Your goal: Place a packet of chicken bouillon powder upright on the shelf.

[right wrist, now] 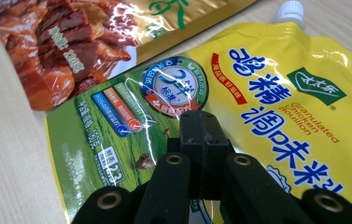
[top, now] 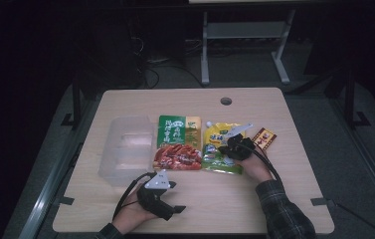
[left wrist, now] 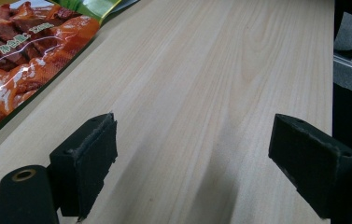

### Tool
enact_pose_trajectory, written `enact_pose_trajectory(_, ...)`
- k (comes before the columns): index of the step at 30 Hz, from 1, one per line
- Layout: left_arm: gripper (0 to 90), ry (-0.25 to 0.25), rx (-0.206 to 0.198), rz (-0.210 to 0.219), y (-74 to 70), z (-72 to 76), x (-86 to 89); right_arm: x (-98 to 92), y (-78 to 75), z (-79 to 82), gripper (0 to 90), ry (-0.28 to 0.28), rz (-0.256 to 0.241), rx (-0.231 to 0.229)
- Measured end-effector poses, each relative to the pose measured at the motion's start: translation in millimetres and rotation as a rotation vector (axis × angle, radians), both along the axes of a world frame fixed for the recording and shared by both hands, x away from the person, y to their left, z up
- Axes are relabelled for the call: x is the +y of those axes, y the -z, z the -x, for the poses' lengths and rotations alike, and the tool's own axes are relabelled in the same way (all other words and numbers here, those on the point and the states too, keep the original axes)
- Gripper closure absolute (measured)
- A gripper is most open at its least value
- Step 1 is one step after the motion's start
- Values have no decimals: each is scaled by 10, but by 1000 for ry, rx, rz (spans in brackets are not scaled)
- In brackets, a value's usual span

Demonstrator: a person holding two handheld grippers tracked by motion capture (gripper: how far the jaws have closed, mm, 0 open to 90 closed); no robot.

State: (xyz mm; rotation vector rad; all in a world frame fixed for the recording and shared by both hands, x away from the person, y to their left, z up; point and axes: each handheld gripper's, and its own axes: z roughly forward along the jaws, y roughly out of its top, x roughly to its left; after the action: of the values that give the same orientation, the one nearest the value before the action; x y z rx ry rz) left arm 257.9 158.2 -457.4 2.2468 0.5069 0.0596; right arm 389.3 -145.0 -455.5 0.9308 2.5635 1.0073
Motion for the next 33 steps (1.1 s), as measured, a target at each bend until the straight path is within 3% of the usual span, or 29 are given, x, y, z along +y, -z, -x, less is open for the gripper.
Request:
enact_pose_trajectory(10, 147, -2, 2, 3, 1, 4, 0, 25, -24, 131, 900, -31, 26, 4)
enact_pose_trajectory(18, 147, 4, 4, -2, 1, 3, -1, 76, -52, 352, 900, -42, 56, 10)
enact_pose_trajectory(26, 147, 12, 2, -3, 5, 8, -10, 126, -85, 632, 900, -72, 78, 34)
enact_pose_trajectory(33, 147, 18, 1, -4, 4, 9, -15, 177, -117, 942, 900, -159, 88, 58)
